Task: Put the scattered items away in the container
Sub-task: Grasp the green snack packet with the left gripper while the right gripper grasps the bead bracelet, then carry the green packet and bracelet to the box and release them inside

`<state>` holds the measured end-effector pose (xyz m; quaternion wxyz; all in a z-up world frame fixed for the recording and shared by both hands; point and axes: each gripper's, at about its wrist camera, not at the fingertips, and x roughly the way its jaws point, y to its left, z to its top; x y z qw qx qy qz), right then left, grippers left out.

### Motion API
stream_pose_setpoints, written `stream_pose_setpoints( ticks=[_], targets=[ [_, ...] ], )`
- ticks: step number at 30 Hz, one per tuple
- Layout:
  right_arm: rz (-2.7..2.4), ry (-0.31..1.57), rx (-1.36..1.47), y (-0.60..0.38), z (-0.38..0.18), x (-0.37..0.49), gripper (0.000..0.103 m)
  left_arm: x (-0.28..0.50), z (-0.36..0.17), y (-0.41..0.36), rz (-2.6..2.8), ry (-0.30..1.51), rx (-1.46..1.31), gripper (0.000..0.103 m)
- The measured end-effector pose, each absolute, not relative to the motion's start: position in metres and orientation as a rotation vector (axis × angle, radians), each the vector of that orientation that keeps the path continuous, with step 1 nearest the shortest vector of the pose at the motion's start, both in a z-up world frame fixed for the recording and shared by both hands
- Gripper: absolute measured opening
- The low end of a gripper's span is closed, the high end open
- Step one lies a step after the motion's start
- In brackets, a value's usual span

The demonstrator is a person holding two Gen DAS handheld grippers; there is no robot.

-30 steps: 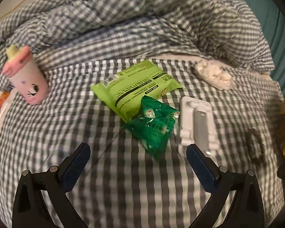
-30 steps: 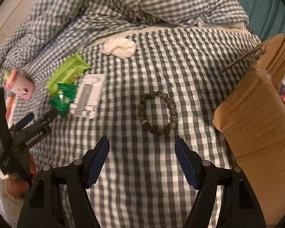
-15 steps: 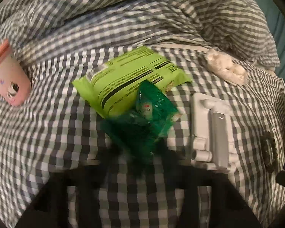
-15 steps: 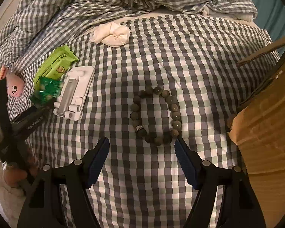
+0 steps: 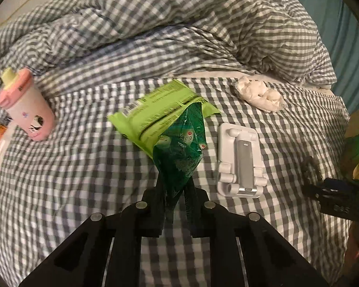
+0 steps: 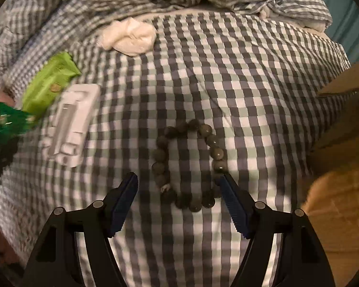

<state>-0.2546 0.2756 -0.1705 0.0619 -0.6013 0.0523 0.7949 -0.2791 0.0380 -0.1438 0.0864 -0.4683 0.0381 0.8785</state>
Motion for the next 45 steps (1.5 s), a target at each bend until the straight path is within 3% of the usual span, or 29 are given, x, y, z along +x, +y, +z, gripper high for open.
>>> stream_pose_setpoints(
  ticks=[3,4,5,6,8,45],
  targets=[
    [2.391,0.167,-1.851,0.278,-0.180,-0.258,0.069,-0.278,-0.140,0.034,2.620,0.108,-1.397,0.014],
    [2.394,0.165,-1.850,0.278,-0.179,-0.258,0.062,-0.278,-0.140,0.034,2.617,0.108,-1.401,0.014],
    [2.400,0.167,-1.851,0.279,-0.177,-0.256,0.039,-0.278,-0.141,0.034,2.623,0.114,-1.402,0.014],
    [2.407,0.178,-1.856,0.280,-0.173,-0.255,0.024,-0.277,-0.141,0.034,2.622,0.117,-1.406,0.014],
    [2.424,0.203,-1.859,0.282,-0.166,-0.249,0.011,-0.275,-0.141,0.035,2.614,0.113,-1.409,0.014],
    [2.735,0.256,-1.544,0.289,-0.008,-0.102,0.011,-0.159,-0.009,0.091,2.614,0.192,-1.125,0.014]
  ],
)
